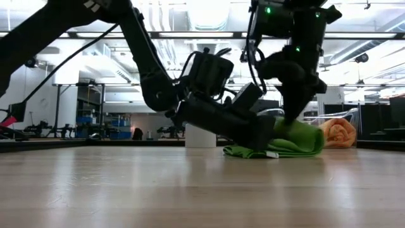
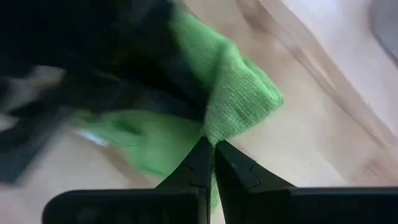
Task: Roll microfiber towels into tight, uniform cylinder then place into a basket
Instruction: Roll the green microfiber cloth
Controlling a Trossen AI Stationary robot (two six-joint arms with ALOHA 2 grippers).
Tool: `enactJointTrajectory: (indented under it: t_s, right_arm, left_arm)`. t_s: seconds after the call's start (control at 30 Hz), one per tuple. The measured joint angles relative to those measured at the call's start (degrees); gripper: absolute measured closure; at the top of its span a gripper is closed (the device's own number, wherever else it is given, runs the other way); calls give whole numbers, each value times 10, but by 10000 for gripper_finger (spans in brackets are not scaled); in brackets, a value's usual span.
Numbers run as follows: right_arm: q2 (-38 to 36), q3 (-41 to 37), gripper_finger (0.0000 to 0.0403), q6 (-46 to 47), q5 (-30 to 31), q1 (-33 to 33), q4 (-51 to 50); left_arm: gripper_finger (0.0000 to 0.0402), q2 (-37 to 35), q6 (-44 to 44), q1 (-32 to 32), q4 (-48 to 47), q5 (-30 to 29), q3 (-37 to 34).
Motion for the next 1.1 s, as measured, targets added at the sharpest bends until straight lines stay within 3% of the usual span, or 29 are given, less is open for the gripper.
enactJointTrajectory:
  t_s: [0.57, 0.77, 0.93, 1.1]
  right_arm:
    - [-2, -10, 395, 3, 14, -7, 143]
    - [-16, -11, 395, -9, 17, -7, 82]
    - [-16, -20, 395, 21, 60, -7, -23]
    - [-19, -52, 395, 38, 63, -7, -36]
  left_arm:
    - [402, 2, 2, -3, -2, -13, -2]
    - [402, 0, 2, -3, -14, -13, -2]
    - [402, -2, 5, -3, -14, -13, -4]
    - [402, -18, 34, -7, -24, -12, -13]
